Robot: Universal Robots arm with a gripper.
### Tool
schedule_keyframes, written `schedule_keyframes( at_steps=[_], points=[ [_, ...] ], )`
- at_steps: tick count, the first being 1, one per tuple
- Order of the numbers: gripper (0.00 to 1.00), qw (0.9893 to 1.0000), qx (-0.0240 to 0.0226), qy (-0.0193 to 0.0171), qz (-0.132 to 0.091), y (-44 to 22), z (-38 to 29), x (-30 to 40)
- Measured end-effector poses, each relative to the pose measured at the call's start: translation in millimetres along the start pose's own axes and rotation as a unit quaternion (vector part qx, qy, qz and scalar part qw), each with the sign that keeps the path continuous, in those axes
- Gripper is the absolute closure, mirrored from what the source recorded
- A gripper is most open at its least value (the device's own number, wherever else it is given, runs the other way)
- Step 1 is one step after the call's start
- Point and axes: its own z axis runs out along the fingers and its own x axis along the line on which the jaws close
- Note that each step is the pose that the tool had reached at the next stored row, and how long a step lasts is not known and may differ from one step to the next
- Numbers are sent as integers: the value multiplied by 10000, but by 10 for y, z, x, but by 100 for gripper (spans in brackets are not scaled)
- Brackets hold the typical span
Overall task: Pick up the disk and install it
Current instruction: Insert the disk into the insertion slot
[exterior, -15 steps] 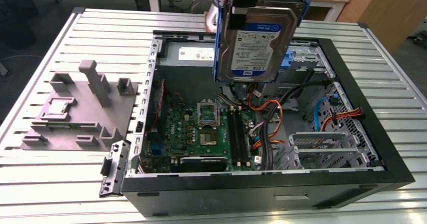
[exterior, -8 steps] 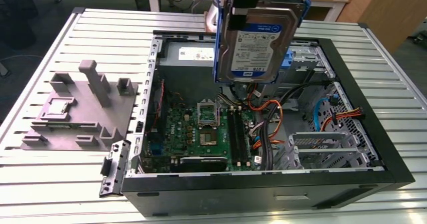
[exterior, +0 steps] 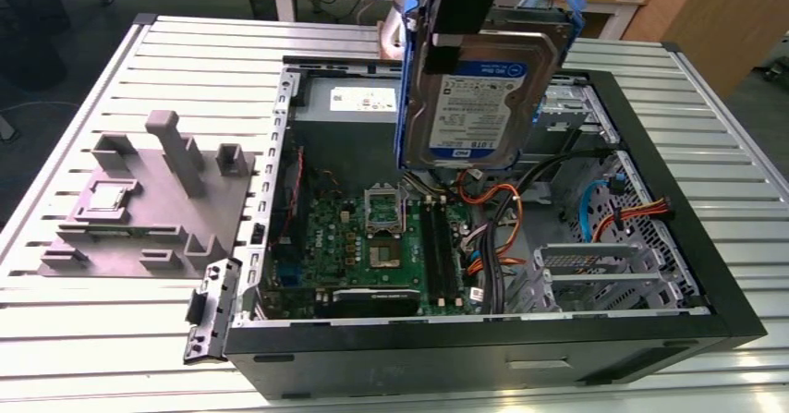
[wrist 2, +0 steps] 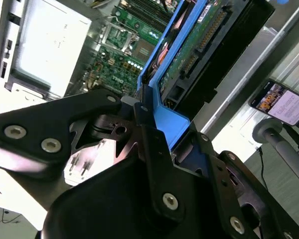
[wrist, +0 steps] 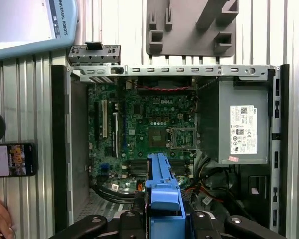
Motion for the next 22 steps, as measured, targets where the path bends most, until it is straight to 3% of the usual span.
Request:
schedule_keyframes(
  at_steps=[4, 13, 17, 22],
  points=[
    [63, 10000, 0, 0, 0, -40, 14, 71],
    [63, 10000, 0, 0, 0, -327, 31, 71],
    [63, 10000, 0, 1, 0, -368, 37, 104],
    [63, 10000, 0, 0, 0, -396, 48, 226]
  ],
)
